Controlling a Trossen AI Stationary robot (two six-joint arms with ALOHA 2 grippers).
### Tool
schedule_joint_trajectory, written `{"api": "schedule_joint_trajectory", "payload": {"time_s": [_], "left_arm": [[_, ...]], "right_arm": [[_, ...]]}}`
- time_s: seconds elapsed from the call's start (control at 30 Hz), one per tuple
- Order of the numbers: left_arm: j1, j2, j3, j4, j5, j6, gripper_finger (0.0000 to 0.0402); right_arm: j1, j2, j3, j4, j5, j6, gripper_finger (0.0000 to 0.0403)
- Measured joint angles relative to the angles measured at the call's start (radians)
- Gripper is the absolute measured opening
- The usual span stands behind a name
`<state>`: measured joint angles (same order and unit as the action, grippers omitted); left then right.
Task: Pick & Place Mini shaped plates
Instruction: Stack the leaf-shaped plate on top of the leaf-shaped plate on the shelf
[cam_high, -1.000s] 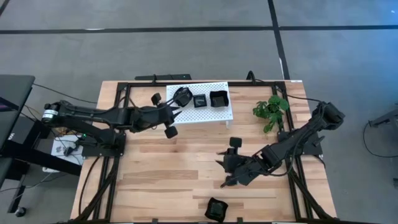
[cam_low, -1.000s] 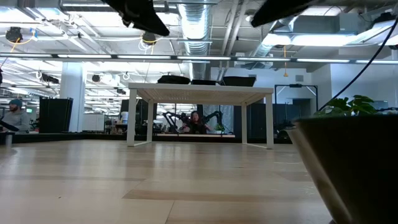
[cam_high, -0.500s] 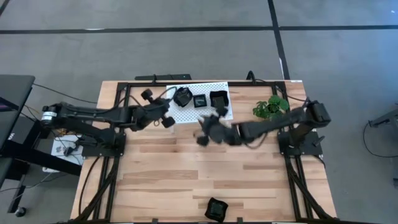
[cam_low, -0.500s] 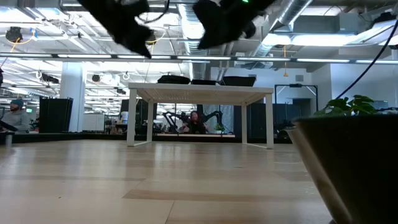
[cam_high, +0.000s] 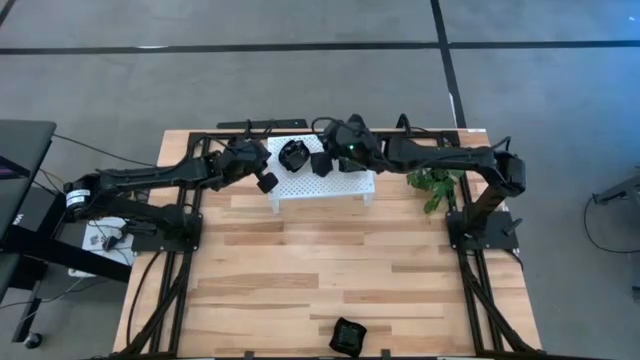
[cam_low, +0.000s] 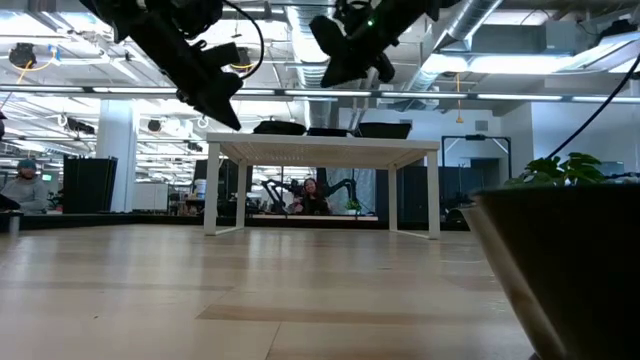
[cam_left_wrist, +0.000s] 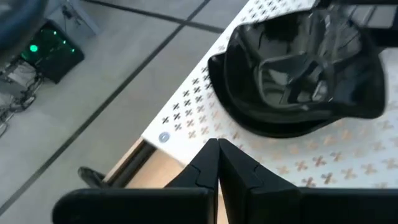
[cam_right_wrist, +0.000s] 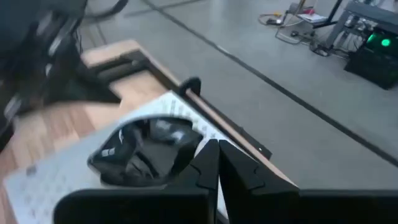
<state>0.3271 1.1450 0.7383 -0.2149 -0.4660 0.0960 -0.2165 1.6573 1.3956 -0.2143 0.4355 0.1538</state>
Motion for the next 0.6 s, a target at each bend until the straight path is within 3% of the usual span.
{"api": "schedule_joint_trajectory", "payload": {"time_s": [0.33,0.6], "left_arm": [[0.0,0.0,0.0,0.014,0.003,0.003,0.0007],[-0.001,0.0,-0.029,0.04,0.004,-0.031,0.0007]], "right_arm": [[-0.041,0.001,0.0,0.036,-0.023,0.066,0.0001],[-0.04,0.134,0.029,0.005,-0.023,0.133,0.0001]]}}
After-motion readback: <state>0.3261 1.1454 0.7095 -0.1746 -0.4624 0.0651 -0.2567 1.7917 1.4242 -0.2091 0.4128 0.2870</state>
